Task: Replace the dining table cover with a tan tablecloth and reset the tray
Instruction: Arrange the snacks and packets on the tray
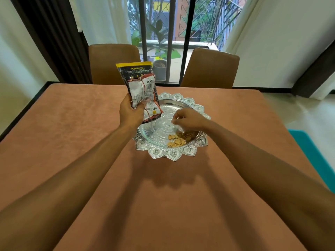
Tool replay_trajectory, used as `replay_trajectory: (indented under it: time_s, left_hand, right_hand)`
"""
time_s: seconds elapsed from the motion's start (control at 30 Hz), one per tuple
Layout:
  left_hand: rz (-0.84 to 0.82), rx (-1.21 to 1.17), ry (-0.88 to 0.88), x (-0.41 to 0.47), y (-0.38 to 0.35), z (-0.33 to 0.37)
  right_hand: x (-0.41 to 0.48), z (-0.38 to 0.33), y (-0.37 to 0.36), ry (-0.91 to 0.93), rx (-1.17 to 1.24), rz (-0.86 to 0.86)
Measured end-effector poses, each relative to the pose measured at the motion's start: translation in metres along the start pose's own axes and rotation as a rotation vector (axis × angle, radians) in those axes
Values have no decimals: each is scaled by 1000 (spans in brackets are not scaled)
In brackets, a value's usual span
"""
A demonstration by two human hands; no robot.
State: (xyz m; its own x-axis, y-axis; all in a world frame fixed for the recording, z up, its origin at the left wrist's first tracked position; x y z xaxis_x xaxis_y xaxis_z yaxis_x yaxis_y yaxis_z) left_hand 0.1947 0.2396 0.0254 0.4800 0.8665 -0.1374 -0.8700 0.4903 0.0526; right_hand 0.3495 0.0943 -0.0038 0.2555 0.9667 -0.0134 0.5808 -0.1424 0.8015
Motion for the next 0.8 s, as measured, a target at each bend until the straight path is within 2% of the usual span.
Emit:
replay_trajectory:
  time_s: [0.1,0.23,0.33,0.47,0.67,0.8]
  left_hand:
    - [-45,-19,29,2,-15,-5]
    - [-11,-79,122,8,-29,-21]
    - [-112,-33,229,11,-52,-42]
    - [-87,-17,255,17,-53,-49]
    - [-117,66,400,24,-45,-56]
    - [-41,131,380,18,-29,-43]
  right_hand:
    - [-1,-11,-30,23,4,-146]
    - [-13,-20,-40,70,26,-217]
    - [-17,-21,-26,70,91,-143]
    - [-24,-23,-8,84,87,3]
    - [-31,-39,-26,189,24,-84]
    - [-34,-41,-31,195,58,-59]
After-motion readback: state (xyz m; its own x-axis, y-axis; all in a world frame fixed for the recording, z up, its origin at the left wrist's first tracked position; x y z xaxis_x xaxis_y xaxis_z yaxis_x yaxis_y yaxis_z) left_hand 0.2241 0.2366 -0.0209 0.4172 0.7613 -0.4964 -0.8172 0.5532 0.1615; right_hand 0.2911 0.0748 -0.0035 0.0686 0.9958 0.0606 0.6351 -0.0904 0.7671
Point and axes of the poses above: each hand's wrist, its own x-axis towards the middle knuckle, its own y-axis out of the back of the hand, z = x × y, the point moved 10 cm from there along x, towards the middle knuckle, and after that the axes turned 13 degrees about y, right-handed, at the moved point
